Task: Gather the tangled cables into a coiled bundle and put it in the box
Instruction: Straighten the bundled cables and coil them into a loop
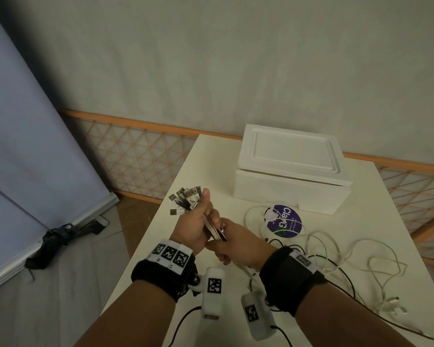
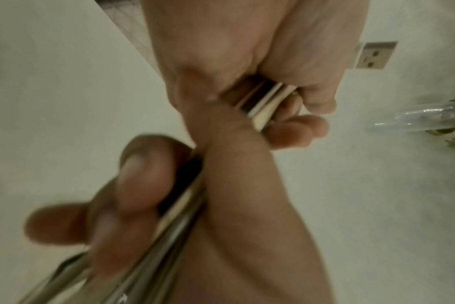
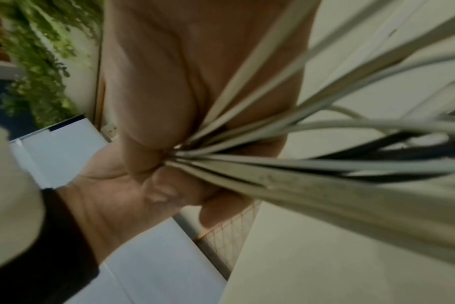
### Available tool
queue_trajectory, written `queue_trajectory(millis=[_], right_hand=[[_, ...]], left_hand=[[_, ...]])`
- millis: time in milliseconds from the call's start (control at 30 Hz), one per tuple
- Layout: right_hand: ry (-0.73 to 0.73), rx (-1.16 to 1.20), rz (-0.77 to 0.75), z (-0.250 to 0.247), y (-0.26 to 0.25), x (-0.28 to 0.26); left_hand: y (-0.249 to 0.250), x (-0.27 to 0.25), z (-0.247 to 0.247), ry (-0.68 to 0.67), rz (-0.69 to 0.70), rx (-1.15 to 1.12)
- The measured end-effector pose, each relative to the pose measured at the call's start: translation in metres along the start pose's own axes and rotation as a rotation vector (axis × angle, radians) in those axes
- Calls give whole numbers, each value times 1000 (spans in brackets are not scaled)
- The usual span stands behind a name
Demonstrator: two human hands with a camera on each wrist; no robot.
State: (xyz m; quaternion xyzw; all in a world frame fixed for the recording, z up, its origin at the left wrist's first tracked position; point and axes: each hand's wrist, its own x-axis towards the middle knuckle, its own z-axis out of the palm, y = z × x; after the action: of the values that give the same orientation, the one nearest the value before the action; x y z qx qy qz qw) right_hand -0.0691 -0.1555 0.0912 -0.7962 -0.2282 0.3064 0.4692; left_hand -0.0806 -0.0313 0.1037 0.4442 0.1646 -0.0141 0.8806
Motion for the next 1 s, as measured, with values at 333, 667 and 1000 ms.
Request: queue_trajectory(millis=[333,667,1000], right_hand=[[304,110,-242,-18,-14,-16],[504,-292,-345,-29,-51,1],[428,-310,-383,-31,-54,5]], left_hand=[[-2,5,-18,-290,-62,-183],[-6,0,-8,-280,-38,-117],[-5,0,-12,-295,-9,-57]])
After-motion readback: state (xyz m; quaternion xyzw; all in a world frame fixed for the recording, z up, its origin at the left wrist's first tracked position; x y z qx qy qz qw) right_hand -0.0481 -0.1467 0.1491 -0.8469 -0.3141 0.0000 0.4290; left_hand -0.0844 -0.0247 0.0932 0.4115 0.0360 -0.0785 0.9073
